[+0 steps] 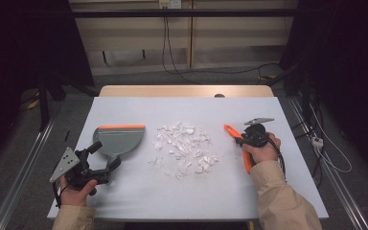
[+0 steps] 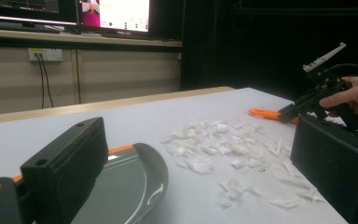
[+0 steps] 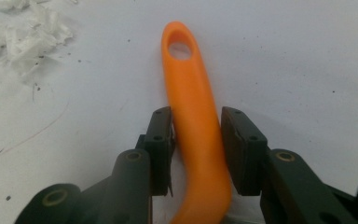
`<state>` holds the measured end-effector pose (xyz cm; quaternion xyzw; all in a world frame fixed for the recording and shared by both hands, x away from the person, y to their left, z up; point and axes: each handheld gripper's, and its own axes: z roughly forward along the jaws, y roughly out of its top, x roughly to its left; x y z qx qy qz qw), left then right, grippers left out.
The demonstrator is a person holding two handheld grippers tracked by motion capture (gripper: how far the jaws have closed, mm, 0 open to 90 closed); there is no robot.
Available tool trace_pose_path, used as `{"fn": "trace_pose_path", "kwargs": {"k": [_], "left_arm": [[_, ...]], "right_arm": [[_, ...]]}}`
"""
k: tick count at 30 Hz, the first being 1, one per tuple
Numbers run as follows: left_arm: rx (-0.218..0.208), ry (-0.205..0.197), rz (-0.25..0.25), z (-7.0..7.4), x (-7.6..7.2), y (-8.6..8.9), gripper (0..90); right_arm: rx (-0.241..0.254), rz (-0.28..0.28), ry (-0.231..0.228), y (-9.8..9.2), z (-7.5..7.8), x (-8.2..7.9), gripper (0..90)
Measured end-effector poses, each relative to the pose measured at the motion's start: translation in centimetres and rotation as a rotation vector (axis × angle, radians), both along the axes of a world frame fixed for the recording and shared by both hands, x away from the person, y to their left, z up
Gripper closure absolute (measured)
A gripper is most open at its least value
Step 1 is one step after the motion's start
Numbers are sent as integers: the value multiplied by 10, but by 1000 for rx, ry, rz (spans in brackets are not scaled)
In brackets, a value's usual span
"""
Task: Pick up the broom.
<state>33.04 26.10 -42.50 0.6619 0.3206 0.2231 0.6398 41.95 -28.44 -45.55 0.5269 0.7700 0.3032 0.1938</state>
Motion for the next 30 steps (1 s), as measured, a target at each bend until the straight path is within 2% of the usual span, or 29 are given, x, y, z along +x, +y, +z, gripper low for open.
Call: {"fn": "trace_pose_path", "kwargs": {"k": [2, 10, 15, 24, 27, 30], "left_arm": [[10, -2, 2, 0, 0, 0, 38], [16, -1, -2, 0, 0, 0, 39], [25, -6, -3, 1, -1, -1, 41], [19, -3, 4, 0, -1, -2, 45], [28, -10, -3, 1, -2, -5, 45], [33, -12, -12, 1, -2, -8, 49]], "right_arm": [[-10, -2, 3, 1, 1, 0, 662], [-41, -16, 89, -2, 9, -3, 673], [-17, -53, 104, -2, 8, -3, 678], [-50, -68, 130, 0, 9, -2, 696], [-31, -80, 154, -1, 10, 0, 699], [-16, -87, 158, -3, 9, 0, 699]]}}
